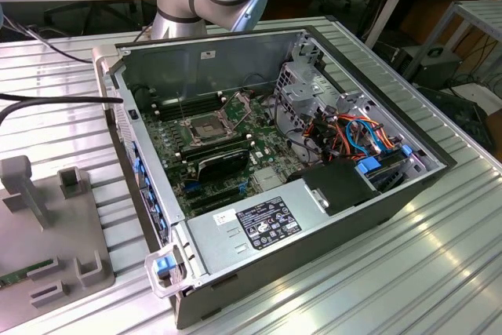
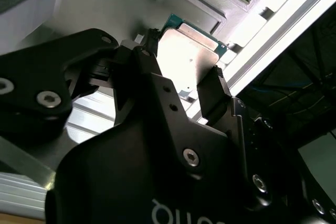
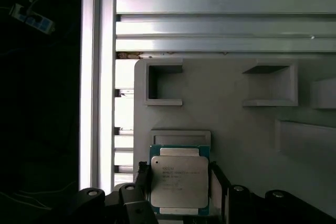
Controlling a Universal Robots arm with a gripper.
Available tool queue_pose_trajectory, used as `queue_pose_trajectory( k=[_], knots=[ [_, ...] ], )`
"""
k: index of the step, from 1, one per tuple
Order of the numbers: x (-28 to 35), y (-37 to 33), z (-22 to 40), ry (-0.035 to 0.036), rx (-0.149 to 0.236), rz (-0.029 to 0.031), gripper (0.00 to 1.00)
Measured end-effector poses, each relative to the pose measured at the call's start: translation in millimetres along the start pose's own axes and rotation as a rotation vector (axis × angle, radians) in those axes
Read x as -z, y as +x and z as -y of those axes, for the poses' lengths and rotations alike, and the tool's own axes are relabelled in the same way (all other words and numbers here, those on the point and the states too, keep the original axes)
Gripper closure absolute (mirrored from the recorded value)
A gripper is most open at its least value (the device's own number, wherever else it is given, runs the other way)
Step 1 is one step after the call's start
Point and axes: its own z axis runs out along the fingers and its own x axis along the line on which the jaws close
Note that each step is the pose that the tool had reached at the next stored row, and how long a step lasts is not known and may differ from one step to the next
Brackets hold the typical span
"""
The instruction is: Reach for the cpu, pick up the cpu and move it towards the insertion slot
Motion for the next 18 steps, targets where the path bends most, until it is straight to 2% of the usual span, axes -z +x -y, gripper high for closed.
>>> queue_pose_trajectory(
  k=[18],
  knots=[
    [9.2, 0.3, -0.4, -0.0009, 0.0, -0.0016, 0.45]
  ],
)
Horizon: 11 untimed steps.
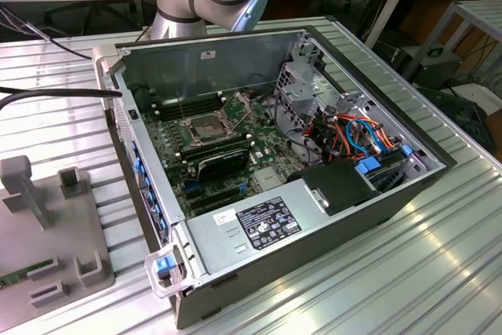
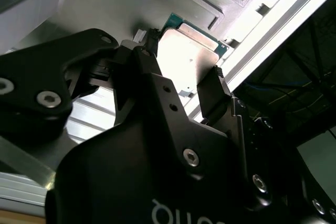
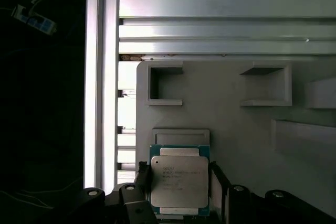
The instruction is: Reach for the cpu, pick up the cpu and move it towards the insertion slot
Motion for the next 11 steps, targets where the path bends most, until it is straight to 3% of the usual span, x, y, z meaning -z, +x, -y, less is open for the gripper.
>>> queue_pose_trajectory(
  k=[11],
  knots=[
    [9.7, 0.4, -0.5, 0.0001, 0.0, -0.0001, 0.45]
  ],
)
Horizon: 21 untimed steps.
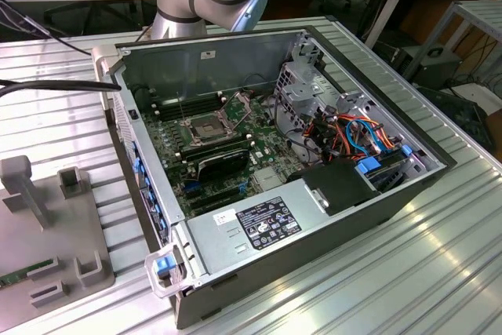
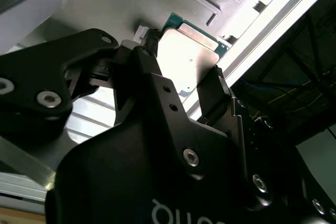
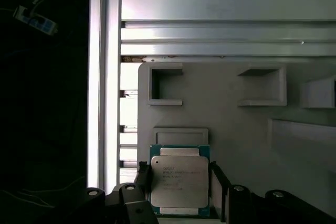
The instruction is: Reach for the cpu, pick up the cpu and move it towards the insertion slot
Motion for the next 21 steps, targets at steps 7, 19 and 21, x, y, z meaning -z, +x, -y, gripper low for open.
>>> queue_pose_trajectory(
  k=[7, 19, 21],
  knots=[
    [6.7, 0.3, -0.3, -0.0001, 0.0, 0.0, 0.45],
    [21.7, 0.9, -1.1, 0.0, 0.0, -0.0001, 0.45],
    [23.7, 1.0, -1.2, 0.0, 0.0, 0.0, 0.45]
  ],
)
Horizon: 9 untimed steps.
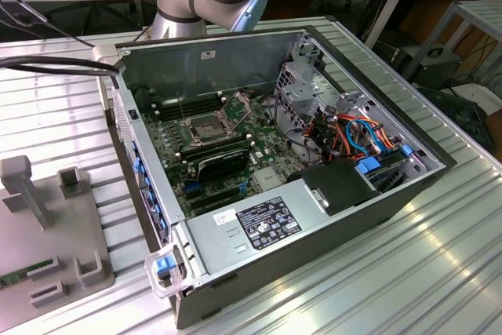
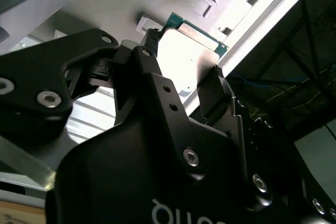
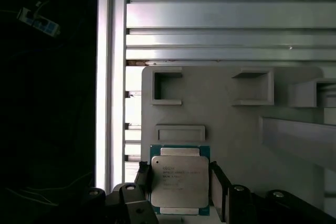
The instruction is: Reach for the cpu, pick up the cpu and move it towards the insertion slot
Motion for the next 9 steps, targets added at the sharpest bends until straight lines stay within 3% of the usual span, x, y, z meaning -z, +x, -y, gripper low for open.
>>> queue_pose_trajectory(
  k=[9],
  knots=[
    [7.9, 0.3, -0.4, 0.0, 0.0, -0.0002, 0.45]
  ],
)
